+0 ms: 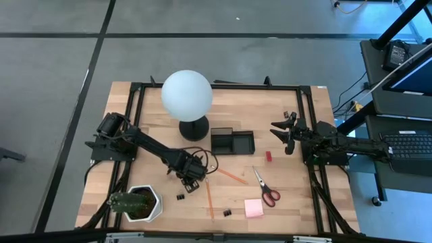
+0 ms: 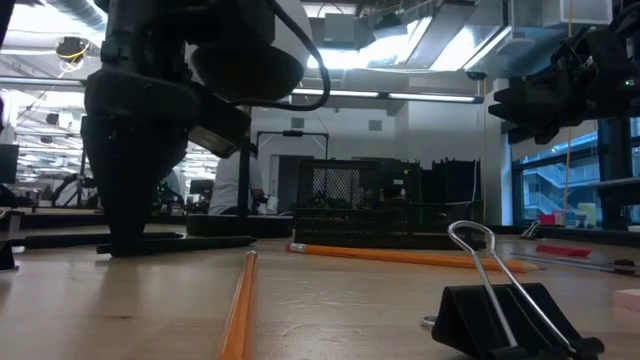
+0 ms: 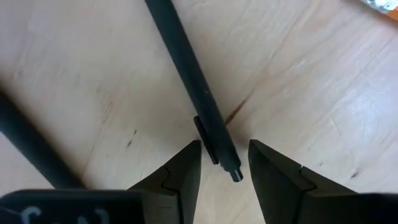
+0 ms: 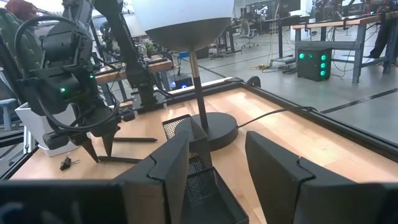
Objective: Pick and place office supplies into organizer
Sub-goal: Put the right black pen into the black desk organizer
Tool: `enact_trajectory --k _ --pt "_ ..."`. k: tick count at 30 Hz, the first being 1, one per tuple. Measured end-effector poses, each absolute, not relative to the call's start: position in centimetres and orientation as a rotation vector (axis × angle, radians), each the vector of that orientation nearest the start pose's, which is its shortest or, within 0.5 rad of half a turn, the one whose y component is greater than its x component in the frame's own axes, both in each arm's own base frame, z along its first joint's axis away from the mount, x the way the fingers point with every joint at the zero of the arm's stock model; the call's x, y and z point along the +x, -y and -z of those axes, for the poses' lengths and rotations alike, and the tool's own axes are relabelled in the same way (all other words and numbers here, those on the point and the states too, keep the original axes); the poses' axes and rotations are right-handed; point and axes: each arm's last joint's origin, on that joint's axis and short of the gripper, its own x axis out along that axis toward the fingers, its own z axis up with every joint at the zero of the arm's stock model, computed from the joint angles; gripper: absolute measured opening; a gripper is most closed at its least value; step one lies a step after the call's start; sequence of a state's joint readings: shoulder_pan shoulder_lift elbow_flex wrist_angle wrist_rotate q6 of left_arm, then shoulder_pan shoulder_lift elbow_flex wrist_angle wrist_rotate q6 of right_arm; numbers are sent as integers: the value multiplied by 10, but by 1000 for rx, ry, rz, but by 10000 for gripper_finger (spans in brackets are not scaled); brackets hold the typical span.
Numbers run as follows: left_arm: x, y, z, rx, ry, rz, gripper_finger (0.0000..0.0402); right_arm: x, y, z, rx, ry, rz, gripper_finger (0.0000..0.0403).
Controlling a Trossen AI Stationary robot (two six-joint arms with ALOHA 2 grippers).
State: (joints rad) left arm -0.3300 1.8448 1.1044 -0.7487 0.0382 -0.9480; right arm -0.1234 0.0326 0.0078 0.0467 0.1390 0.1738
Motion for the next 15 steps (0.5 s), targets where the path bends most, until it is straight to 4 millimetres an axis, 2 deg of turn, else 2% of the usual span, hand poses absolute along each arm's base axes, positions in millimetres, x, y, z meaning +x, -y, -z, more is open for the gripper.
enact_trajectory --k 15 --pt "296 101 -139 -486 -1513 -484 129 98 16 -168 173 45 260 162"
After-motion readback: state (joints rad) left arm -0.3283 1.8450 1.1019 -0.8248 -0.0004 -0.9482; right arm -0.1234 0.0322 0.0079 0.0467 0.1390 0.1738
